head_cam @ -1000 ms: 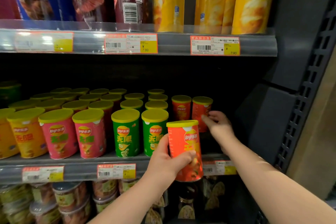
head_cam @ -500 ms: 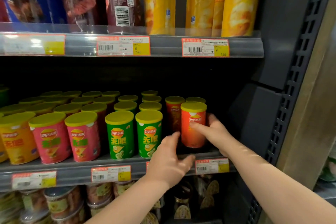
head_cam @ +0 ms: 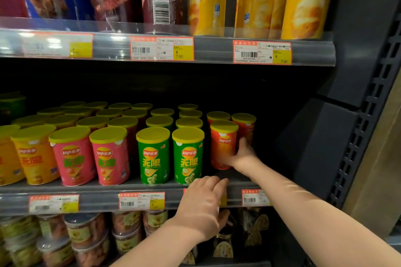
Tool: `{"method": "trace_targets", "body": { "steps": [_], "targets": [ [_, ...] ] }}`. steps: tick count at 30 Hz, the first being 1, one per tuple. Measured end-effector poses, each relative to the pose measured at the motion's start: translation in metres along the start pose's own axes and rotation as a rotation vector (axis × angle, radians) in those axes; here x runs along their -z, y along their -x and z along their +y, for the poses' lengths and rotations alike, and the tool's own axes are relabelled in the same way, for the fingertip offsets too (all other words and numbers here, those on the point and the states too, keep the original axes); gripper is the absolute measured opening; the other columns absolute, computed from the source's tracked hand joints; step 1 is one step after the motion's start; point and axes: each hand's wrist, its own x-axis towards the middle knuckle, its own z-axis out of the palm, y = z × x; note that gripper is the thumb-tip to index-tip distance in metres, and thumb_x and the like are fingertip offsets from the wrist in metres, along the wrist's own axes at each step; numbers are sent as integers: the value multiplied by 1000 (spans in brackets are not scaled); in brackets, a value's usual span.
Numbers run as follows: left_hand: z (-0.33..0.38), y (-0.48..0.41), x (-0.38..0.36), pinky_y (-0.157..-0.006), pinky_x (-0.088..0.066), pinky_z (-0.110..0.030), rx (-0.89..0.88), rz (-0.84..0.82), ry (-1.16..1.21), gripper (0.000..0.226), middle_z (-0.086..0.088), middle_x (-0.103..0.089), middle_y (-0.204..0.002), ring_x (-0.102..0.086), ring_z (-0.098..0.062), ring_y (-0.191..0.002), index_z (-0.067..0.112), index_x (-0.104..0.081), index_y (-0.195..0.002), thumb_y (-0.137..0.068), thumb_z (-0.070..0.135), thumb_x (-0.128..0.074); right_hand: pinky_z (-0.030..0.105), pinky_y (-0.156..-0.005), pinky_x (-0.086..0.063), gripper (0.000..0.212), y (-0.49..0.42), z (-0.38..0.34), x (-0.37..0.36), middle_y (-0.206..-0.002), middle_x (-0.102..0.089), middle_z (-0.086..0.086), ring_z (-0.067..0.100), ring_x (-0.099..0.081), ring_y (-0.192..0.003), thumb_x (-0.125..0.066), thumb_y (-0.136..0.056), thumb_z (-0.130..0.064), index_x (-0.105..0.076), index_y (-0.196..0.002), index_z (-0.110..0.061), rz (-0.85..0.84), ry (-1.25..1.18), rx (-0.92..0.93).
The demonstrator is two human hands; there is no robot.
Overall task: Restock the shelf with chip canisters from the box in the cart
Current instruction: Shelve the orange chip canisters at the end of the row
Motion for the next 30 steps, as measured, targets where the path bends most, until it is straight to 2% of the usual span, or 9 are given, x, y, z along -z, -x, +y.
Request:
{"method": "trace_targets", "body": {
  "steps": [6,14,27,29,30],
  "targets": [
    [-2,2,0,-73,-53,-17,-17,10,-1,74,16,-67,-90,-66,-3,-79,29,-73,-102,-40,68,-69,36,-94,-42,62,-3,-4,-3,-133,-49,12,30,-48,-123,-75,-79,-20,-39,-129,-12,23,5,21],
    [-3,2,2,-73,-53,-17,-27,-8,18,74,15,-67,-89,-66,-4,-78,28,-73,-102,-40,68,-72,41,-96,-44,61,-10,-6,-7,-132,-50,12,31,-49,-122,-75,-79,-21,-40,-129,-14,22,23,22],
    [1,3,10,-73,-53,-19,8,-106,-6,73,13,-68,-90,-66,-6,-79,27,-72,-105,-43,65,-71,41,-97,-44,61,-12,-7,-8,-132,-50,13,32,-49,-122,-73,-81,-21,-39,-131,-13,17,48,2],
    [3,4,15,-82,-52,-22,26,-114,20,73,9,-67,-100,-67,-10,-89,24,-68,-114,-51,62,-69,41,-98,-42,65,-11,-7,-7,-135,-47,13,31,-47,-124,-72,-81,-23,-36,-134,-14,6,63,-3],
    [4,5,17,-94,-47,-25,36,-112,37,73,4,-64,-113,-63,-15,-103,21,-60,-126,-63,57,-67,41,-98,-41,68,-10,-6,-6,-136,-46,12,31,-46,-126,-72,-82,-24,-34,-136,-14,-1,71,-7]
  ]
}}
